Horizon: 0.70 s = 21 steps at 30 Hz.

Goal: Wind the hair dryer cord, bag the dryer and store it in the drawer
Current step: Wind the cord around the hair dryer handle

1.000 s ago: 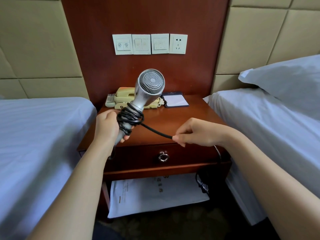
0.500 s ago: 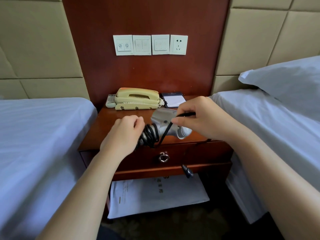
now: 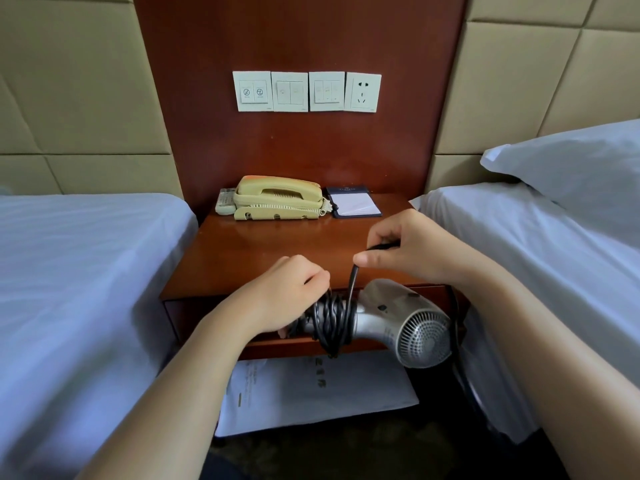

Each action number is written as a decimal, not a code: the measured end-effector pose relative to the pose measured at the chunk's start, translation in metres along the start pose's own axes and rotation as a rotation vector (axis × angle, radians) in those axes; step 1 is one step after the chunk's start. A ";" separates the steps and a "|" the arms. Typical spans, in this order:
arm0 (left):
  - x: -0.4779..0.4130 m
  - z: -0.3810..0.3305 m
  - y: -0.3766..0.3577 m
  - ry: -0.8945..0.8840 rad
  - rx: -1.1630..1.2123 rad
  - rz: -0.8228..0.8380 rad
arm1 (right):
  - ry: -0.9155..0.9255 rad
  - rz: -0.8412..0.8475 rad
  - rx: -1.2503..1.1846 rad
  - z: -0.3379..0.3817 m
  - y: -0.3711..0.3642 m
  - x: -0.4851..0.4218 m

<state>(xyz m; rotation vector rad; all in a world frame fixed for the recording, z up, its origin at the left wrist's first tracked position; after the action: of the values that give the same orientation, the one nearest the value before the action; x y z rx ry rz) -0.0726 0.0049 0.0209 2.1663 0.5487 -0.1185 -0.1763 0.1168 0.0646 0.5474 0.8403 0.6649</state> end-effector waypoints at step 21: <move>0.007 -0.003 0.009 0.076 0.490 -0.022 | -0.576 0.250 -0.553 -0.170 -0.065 0.026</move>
<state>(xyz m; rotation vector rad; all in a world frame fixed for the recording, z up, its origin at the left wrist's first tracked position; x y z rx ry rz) -0.0623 0.0048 0.0274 2.6491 0.6364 -0.2001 -0.2816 0.1219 -0.0860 0.3092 0.0320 0.8704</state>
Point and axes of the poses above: each hand's wrist, its own x-axis away from the middle knuckle, its own y-axis out of the back of the hand, z = x × y, the point moved 6 cm from there along -x, towards the middle knuckle, and after that the axes turned 12 degrees about -z, right-handed, at the moved point
